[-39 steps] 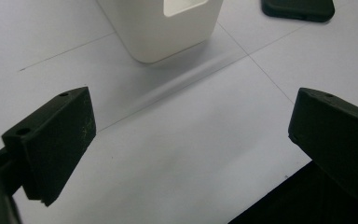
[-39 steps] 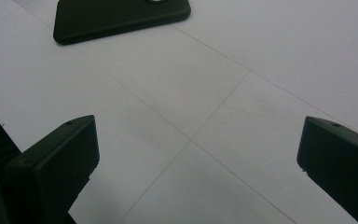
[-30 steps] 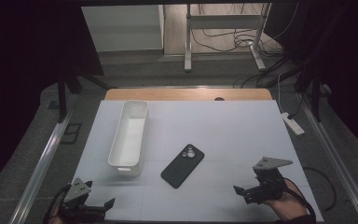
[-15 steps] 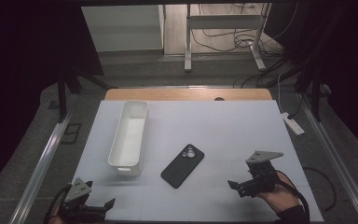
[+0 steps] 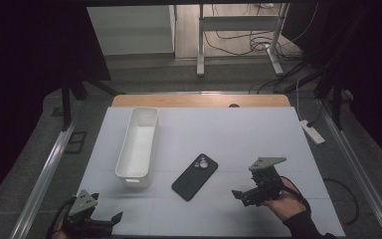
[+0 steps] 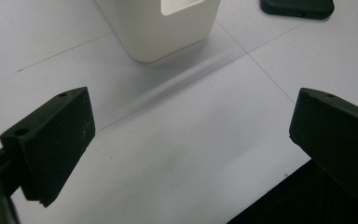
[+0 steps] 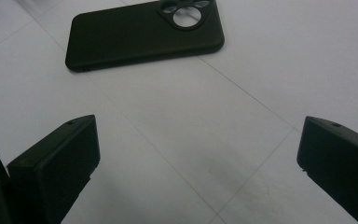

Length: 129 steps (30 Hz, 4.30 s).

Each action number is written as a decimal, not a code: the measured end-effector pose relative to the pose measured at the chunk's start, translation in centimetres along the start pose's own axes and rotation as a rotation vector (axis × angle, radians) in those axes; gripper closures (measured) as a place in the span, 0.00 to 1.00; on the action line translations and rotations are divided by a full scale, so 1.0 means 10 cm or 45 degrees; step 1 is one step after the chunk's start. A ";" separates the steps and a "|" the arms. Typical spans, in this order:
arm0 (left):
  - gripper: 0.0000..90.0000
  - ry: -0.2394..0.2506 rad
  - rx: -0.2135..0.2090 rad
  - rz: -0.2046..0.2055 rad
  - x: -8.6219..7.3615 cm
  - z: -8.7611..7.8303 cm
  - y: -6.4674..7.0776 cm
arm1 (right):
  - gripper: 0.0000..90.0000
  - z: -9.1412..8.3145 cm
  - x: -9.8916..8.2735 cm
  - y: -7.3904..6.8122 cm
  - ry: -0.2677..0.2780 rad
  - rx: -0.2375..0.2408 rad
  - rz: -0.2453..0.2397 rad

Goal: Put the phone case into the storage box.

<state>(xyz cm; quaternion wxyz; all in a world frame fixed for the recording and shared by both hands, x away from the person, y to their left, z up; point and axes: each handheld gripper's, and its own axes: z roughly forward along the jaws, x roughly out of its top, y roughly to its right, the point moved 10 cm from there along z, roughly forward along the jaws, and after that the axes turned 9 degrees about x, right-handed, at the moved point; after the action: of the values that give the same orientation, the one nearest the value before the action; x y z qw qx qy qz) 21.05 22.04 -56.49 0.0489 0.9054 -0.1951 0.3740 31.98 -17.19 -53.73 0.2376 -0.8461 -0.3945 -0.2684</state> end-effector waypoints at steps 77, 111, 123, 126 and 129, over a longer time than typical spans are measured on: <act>0.01 0.007 -0.008 -0.011 0.00 -0.01 -0.01 | 0.00 0.93 0.69 -0.40 -0.128 0.125 -0.220; 0.01 0.012 -0.015 -0.017 0.00 -0.01 -0.01 | 0.93 1.23 0.77 -0.47 -0.251 0.128 -0.247; 0.01 0.012 -0.015 -0.016 0.00 -0.01 -0.01 | 1.00 1.37 0.83 -0.48 -0.245 0.159 -0.249; 0.01 0.011 -0.015 -0.017 0.00 -0.01 -0.01 | 1.00 1.39 0.84 -0.49 -0.243 0.170 -0.240; 0.01 0.012 -0.014 -0.016 0.00 -0.01 -0.01 | 1.00 1.43 0.89 -0.52 -0.233 0.184 -0.242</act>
<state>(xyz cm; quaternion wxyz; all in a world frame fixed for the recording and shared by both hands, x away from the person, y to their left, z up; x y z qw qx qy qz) 21.03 22.13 -56.40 0.0572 0.9045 -0.1914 0.3769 36.50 -0.59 -57.71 0.2344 -0.8066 -0.5111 -0.1822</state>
